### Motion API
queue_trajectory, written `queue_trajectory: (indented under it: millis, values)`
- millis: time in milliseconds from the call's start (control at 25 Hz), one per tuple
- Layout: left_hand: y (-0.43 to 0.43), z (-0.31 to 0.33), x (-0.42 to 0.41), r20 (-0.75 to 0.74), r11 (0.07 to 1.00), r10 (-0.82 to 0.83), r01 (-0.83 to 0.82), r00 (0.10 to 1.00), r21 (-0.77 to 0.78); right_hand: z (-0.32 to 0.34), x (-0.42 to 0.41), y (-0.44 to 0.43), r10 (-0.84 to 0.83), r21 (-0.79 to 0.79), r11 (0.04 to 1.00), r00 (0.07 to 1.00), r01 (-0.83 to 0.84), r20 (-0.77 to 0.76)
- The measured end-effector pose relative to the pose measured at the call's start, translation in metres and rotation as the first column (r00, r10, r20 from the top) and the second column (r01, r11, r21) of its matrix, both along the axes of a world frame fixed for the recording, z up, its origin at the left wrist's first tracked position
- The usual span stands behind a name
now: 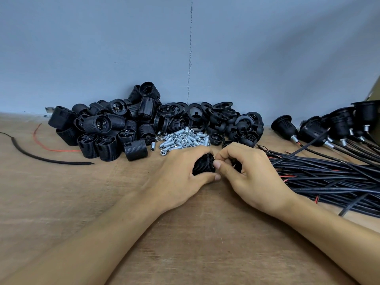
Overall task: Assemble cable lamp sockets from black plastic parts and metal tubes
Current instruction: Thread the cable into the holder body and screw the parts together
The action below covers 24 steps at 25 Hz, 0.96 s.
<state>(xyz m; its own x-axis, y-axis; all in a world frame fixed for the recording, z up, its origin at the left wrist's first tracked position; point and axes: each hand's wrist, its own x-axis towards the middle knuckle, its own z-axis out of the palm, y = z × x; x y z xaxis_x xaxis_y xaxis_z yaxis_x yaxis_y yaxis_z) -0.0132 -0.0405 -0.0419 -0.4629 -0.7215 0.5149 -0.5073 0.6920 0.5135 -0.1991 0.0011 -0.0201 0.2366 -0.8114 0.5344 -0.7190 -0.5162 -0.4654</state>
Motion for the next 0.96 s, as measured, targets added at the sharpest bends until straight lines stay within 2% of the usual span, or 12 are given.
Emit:
queue_trajectory:
  millis: [200,360,520,600,760,840,960]
  values:
    - [0.000,-0.001,-0.001,-0.015,1.000,0.004,-0.004,1.000,0.010,-0.001,-0.001,-0.002,0.005,0.012,1.000,1.000,-0.005,-0.004]
    - [0.000,0.001,-0.001,-0.032,0.998,0.065,-0.065,0.997,0.009,0.001,0.001,-0.003,-0.039,0.067,0.997,0.997,0.034,0.069]
    - [-0.004,0.004,0.002,-0.086,0.994,0.077,-0.070,0.993,0.089,0.013,0.001,-0.006,-0.068,0.076,0.995,0.997,0.065,0.039]
    - [-0.005,0.004,0.005,-0.105,0.991,0.101,-0.092,0.989,0.093,0.025,-0.010,-0.011,-0.054,0.148,0.988,0.998,0.049,0.028]
    - [-0.005,0.005,0.005,-0.135,0.981,0.161,-0.144,0.978,0.127,0.040,-0.037,-0.020,0.034,0.480,0.877,0.996,0.009,-0.081]
    - [-0.003,0.005,0.005,-0.157,0.970,0.201,-0.174,0.967,0.170,0.038,-0.042,-0.023,0.057,0.506,0.863,0.995,-0.006,-0.084]
    - [-0.001,0.005,0.004,-0.218,0.965,0.212,-0.170,0.953,0.198,0.031,-0.046,-0.024,0.069,0.452,0.890,0.997,-0.050,-0.025]
